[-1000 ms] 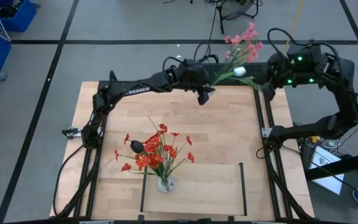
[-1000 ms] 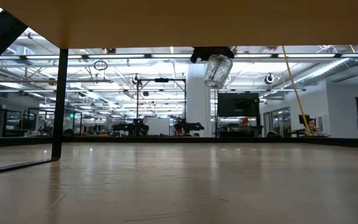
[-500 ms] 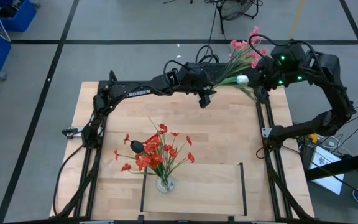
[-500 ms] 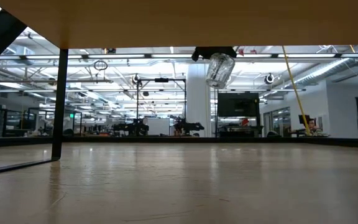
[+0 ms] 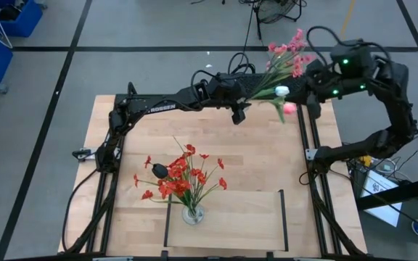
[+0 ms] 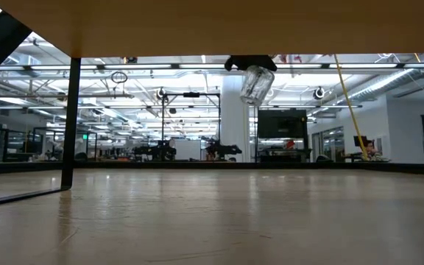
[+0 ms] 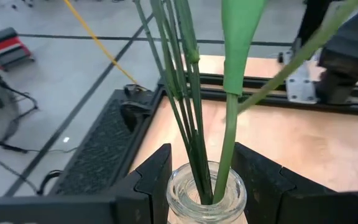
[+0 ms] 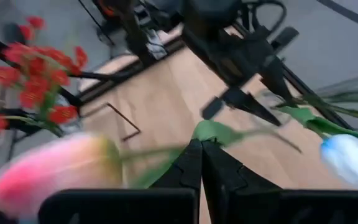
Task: Pick and place flowers into a vace then onto a shelf
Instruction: Put the pink tulip into the transparent vase
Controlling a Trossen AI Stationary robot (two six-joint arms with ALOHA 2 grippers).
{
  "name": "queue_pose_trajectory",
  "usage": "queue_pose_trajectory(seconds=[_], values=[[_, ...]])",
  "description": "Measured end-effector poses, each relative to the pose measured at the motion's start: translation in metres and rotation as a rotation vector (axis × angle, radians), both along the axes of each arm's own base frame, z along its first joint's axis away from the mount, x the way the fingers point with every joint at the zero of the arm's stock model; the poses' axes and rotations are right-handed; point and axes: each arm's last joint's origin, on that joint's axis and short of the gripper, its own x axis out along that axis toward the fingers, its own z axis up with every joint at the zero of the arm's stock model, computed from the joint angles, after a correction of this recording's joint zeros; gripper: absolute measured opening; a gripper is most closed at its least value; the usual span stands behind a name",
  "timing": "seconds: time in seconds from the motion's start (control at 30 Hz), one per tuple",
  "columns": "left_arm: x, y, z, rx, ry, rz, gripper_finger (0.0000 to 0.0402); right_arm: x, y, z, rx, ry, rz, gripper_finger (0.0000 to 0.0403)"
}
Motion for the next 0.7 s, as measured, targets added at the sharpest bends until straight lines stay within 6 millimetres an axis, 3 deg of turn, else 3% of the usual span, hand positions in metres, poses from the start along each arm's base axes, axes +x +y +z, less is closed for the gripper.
queue_pose_trajectory(seconds=[0.37, 0.7], values=[[0.0, 0.001, 0.001, 0.022, 0.0, 0.028, 0.015, 0.0, 0.003, 0.03, -0.028, -0.274, 0.038, 0.0], [0.003, -0.007, 0.001, 0.011, -0.008, 0.026, 0.015, 0.019, -0.008, 0.026, -0.01, -0.268, 0.07, 0.0]])
